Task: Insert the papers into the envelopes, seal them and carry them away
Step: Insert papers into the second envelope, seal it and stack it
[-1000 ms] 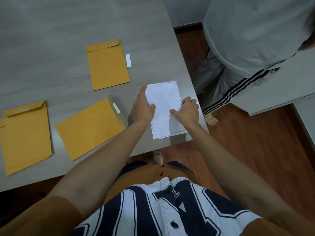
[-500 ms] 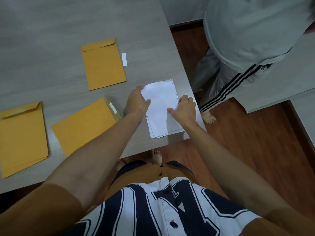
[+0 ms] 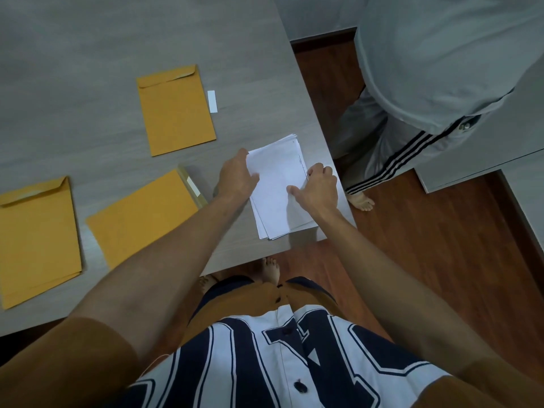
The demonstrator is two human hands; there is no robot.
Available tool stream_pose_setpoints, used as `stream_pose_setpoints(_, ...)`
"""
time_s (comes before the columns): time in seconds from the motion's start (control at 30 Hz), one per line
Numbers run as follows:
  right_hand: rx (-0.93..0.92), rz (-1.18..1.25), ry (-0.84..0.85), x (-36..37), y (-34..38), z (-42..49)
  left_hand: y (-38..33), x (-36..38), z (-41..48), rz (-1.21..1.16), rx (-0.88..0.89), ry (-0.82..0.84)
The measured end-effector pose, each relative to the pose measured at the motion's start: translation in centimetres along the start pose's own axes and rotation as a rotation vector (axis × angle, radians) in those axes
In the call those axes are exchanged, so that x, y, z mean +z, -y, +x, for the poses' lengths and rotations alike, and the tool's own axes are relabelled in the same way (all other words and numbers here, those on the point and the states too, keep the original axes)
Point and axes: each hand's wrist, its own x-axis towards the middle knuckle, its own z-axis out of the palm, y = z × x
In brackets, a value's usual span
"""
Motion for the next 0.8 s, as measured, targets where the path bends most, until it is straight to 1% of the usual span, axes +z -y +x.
stream_pose_setpoints(0.07,0.002,0.002,-0.003,0.0,0.0,0.0,-0.3,0.1,-0.1,-0.112,-0.075,0.026)
stream_pose_setpoints(0.17,0.011,0.008,-0.007,0.0,0.0,0.0,-0.9,0.0,-0.1,-0.312,-0.21,0.005)
stream_pose_setpoints(0.23,0.016,-0.001,-0.006,0.0,0.1,-0.1,-1.0,0.0,0.0,-0.398,-0.266,-0.005)
stream_pose_setpoints(0.33,0.018,-0.021,0.009,-0.3,0.1,0.2,-1.4,-0.2,0.0,-0.462,-0.265,0.014)
stream_pose_setpoints(0.4,0.002,0.044,0.009,-1.0,0.2,0.6,-1.8,-0.8,0.3,-0.518,-0.257,-0.006)
stream_pose_setpoints(0.47,-0.01,0.216,0.019,-1.8,0.7,1.1,-2.1,-2.3,0.5,-0.62,-0.272,-0.052)
stream_pose_setpoints(0.53,0.008,0.437,0.059,-2.8,1.6,1.5,-1.9,-4.0,1.0,-0.759,-0.278,-0.084)
stream_pose_setpoints(0.67,0.109,0.834,0.209,-3.6,4.4,2.5,0.4,-7.9,1.6,-0.973,-0.285,-0.158)
stream_pose_setpoints(0.73,0.129,1.026,0.279,-3.4,6.1,2.5,1.4,-9.8,1.3,-1.069,-0.315,-0.208)
stream_pose_setpoints(0.8,0.131,1.168,0.374,-2.9,8.0,2.3,2.7,-11.7,0.9,-1.179,-0.345,-0.246)
